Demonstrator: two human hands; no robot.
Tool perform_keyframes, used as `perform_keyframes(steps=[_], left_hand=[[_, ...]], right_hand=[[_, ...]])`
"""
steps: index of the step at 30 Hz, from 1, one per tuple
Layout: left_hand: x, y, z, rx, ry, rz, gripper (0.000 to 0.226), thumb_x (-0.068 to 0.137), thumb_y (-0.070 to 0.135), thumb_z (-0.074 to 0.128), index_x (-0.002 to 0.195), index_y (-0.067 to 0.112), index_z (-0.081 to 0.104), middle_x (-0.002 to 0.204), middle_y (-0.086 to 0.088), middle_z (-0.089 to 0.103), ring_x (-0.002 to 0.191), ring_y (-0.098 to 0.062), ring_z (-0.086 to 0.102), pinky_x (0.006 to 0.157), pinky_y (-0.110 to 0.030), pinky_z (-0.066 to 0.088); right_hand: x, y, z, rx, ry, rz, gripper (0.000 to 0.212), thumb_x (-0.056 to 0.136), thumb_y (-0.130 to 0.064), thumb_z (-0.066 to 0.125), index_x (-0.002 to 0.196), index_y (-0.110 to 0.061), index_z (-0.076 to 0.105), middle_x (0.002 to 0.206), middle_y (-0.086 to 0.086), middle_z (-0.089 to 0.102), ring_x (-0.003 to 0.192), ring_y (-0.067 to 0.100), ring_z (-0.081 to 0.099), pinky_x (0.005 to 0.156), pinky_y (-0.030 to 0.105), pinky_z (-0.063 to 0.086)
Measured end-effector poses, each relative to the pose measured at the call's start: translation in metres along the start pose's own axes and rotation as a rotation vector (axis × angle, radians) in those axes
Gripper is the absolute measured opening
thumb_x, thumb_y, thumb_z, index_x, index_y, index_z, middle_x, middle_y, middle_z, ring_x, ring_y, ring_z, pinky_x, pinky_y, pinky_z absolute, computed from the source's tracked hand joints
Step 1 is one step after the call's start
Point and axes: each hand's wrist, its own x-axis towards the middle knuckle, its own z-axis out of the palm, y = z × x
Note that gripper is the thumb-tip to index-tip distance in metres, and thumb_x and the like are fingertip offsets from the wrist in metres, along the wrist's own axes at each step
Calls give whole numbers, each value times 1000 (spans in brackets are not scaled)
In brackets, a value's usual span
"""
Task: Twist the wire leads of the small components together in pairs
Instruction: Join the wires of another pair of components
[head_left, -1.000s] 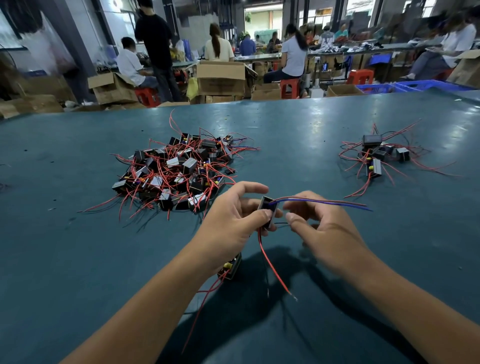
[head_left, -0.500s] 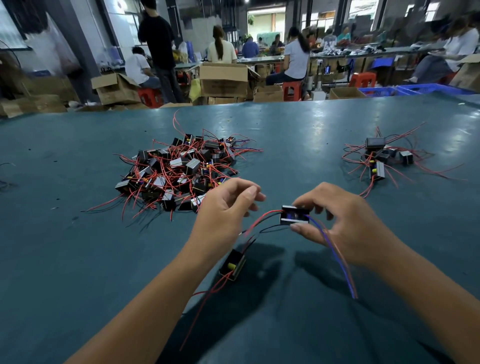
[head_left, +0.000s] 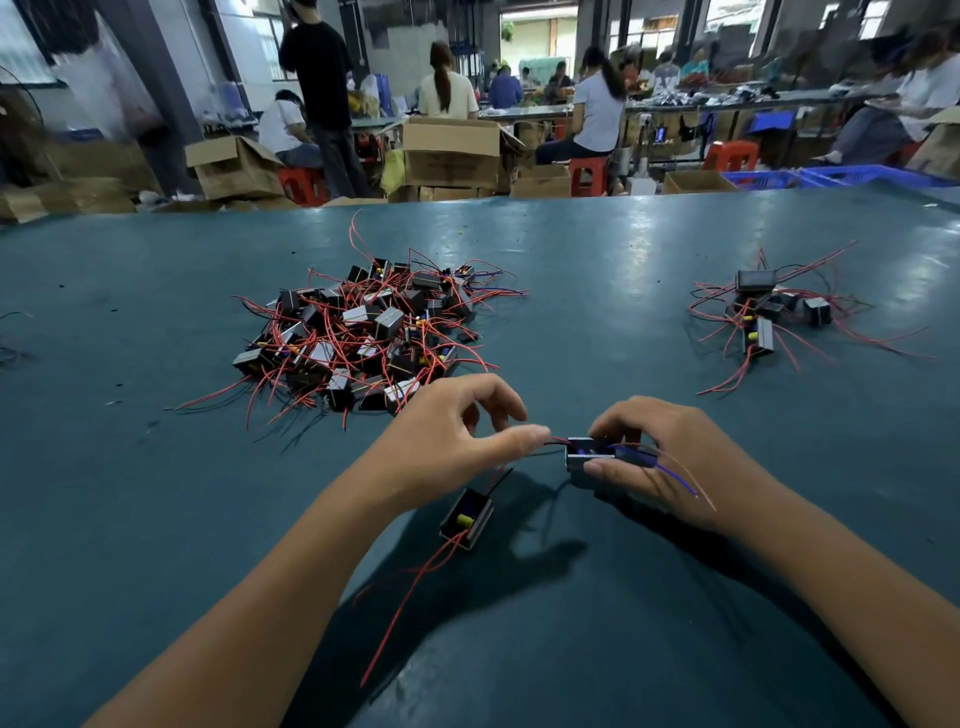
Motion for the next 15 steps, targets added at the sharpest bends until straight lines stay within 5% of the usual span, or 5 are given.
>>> perform_keyframes(steps=[7, 12, 15], left_hand=[[0, 3, -3, 135, -96, 8, 3, 91, 29, 70, 88, 28, 71, 85, 9, 69, 79, -29, 59, 77, -50, 51], [4, -1, -4, -64, -50, -107, 4, 92, 17, 70, 90, 18, 73, 74, 4, 71, 69, -7, 64, 69, -21, 52], [4, -2, -1, -209, -61, -156, 4, 92, 14, 69, 92, 14, 73, 74, 4, 72, 71, -6, 64, 70, -17, 48]], right_hand=[[0, -1, -3, 68, 7, 8, 30, 79, -50, 70, 95, -25, 68, 89, -10, 64, 83, 8, 59, 75, 27, 48], [1, -1, -5, 86, 11, -23, 32, 80, -54, 67, 95, -26, 68, 90, -11, 64, 85, 9, 59, 74, 18, 44], [1, 0, -7, 87, 36, -29, 27, 80, -48, 70, 95, -25, 68, 89, -10, 64, 85, 10, 59, 72, 11, 40]])
